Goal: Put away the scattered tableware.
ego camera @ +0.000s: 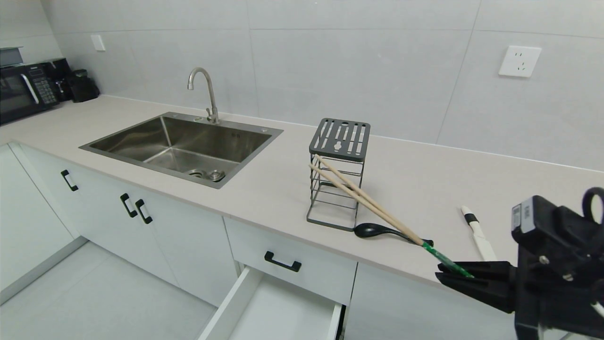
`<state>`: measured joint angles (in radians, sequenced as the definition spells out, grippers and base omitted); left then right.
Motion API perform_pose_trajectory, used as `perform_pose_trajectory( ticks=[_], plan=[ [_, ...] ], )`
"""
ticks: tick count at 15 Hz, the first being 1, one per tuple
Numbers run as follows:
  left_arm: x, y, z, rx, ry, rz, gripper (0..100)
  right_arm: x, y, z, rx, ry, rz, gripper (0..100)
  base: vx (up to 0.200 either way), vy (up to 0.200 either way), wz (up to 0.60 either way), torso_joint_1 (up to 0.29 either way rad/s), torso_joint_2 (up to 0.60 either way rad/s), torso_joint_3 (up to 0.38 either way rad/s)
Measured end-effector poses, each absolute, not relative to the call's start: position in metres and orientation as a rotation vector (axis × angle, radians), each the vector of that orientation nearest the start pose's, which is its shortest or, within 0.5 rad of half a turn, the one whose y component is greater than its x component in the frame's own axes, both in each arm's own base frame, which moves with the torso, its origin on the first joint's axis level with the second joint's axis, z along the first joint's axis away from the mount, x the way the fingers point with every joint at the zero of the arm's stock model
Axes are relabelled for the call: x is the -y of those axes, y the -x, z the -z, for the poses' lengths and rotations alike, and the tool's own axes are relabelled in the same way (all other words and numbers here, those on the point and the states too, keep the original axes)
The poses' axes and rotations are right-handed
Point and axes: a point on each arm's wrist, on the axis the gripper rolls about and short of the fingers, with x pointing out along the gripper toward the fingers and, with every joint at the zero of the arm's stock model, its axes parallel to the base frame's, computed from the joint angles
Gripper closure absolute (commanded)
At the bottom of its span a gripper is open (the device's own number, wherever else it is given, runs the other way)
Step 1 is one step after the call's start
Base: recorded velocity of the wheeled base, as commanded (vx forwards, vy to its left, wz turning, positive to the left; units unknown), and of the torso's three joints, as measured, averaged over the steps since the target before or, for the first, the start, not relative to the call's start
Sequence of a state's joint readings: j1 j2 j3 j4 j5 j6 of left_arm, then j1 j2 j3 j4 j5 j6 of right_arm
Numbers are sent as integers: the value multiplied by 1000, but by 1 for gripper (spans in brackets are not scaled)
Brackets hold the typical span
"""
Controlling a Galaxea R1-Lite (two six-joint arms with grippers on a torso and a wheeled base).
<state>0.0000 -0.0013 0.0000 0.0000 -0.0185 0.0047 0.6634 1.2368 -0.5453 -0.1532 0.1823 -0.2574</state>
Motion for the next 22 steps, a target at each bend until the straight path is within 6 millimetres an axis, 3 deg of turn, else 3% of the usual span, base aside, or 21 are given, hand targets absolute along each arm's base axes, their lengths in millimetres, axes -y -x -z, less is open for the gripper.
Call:
perform_pose_trajectory(
  ticks=[6, 13, 18, 22],
  plan=[
    [0, 23, -75, 1, -5, 18, 0, -158, -145, -149, -504, 441, -1006, 100, 0, 0, 0, 0, 0, 0],
    [0, 23, -75, 1, -4, 19, 0, -186, -139, -116, -619, 531, -1090, 100, 0, 0, 0, 0, 0, 0],
    [0, 23, -75, 1, -4, 19, 0, -221, -136, -100, -631, 580, -1151, 100, 0, 0, 0, 0, 0, 0],
    [0, 23, -75, 1, -4, 19, 0, -239, -148, -91, -671, 552, -1135, 100, 0, 0, -300, -9, 17, 10]
  ],
)
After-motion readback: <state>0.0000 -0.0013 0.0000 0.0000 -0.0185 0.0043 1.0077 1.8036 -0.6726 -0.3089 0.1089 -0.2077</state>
